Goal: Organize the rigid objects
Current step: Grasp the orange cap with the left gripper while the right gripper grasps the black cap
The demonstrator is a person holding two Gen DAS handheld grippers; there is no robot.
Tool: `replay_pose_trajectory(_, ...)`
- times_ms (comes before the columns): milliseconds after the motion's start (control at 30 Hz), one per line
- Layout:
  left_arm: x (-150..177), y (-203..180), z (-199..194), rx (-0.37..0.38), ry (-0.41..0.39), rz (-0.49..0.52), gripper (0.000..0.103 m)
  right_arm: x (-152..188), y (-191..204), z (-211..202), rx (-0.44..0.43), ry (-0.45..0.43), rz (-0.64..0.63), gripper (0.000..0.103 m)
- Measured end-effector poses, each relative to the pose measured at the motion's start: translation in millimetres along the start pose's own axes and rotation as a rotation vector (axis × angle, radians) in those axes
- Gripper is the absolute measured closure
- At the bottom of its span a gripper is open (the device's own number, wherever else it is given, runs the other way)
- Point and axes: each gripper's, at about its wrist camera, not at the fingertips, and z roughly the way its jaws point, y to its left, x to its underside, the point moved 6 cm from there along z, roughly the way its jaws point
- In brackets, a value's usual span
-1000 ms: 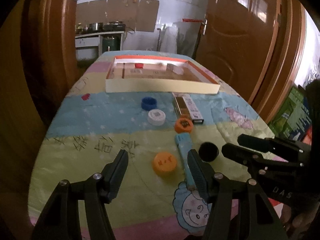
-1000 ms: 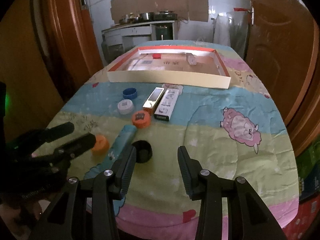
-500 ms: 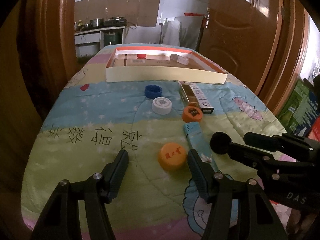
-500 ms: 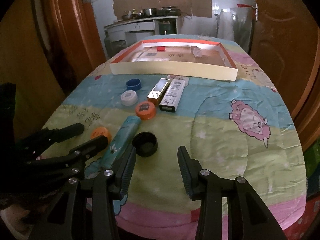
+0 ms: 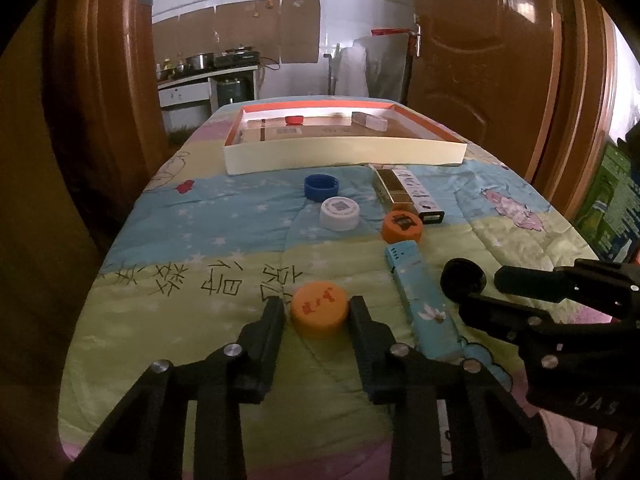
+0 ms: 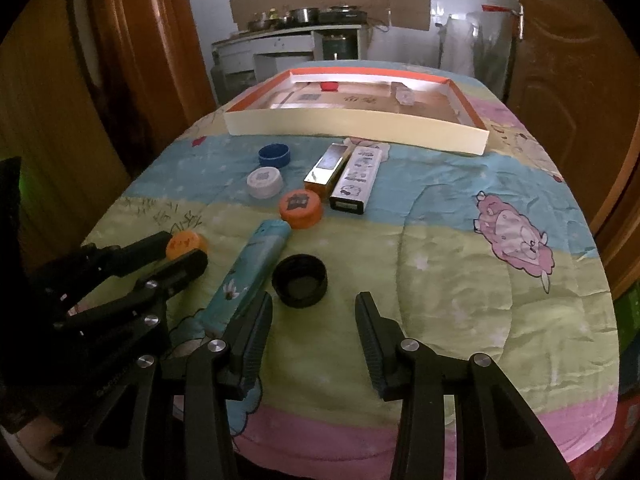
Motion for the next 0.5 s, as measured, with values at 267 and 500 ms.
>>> replay_pose_trajectory(267, 0.0, 2.1, 0.8, 0.006, 0.004, -0.025, 0.072, -3.0, 4.7, 6.4, 0.043, 0.000, -0.043, 0.058)
replay_pose_trajectory(500, 0.4, 5.0, -0.3, 0.029, 0.001, -0.053, 0.073, -6.3, 7.4, 12.3, 0.065, -0.004, -0.073, 0.060)
